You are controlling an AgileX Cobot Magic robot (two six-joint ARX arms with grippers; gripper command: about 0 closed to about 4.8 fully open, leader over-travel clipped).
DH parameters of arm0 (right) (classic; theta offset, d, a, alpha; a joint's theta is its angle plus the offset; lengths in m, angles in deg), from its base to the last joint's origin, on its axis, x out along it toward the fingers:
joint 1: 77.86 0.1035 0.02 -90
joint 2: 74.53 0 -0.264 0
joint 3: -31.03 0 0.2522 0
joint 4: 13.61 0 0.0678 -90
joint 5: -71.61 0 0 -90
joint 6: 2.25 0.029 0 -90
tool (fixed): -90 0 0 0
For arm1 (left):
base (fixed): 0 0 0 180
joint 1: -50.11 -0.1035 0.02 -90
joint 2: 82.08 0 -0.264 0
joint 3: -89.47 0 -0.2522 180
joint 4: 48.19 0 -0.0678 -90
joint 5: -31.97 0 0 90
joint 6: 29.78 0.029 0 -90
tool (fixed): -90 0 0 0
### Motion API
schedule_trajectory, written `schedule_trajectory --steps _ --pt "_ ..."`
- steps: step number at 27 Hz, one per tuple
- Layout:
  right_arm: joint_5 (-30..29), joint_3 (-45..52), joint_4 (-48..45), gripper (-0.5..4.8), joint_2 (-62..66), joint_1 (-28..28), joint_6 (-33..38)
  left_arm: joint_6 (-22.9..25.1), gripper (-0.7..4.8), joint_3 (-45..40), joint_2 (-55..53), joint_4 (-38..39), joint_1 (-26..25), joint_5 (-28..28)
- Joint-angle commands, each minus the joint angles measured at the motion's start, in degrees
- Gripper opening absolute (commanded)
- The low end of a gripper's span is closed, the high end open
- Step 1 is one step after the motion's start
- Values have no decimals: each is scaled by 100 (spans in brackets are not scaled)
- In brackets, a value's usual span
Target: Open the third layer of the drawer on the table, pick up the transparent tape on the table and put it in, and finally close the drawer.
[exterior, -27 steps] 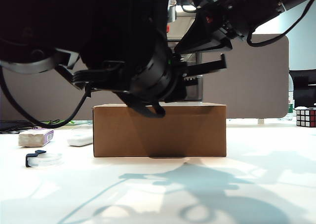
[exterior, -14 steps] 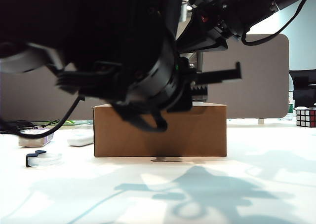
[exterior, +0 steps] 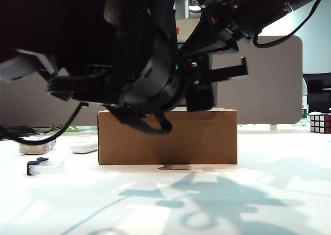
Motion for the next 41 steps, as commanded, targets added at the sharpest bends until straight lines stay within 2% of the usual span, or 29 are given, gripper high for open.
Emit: schedule_trajectory --steps 1,24,29,33,36,41 --pt "44 -44 -96 -5 -17 0 22 -2 153 37 22 -142 -22 -114" --pt "31 -44 -105 -5 -17 0 22 15 142 367 11 160 -273 -247" --pt "31 -44 -107 -5 -17 0 22 15 84 367 11 160 -291 -249" --pt "31 -44 -107 -5 -17 0 22 15 75 367 11 199 -289 -251" --pt "31 -44 -109 -5 -17 0 20 15 -7 367 11 232 -289 -247" --pt "44 -44 -240 -5 -15 0 20 15 -6 365 13 319 -234 -223"
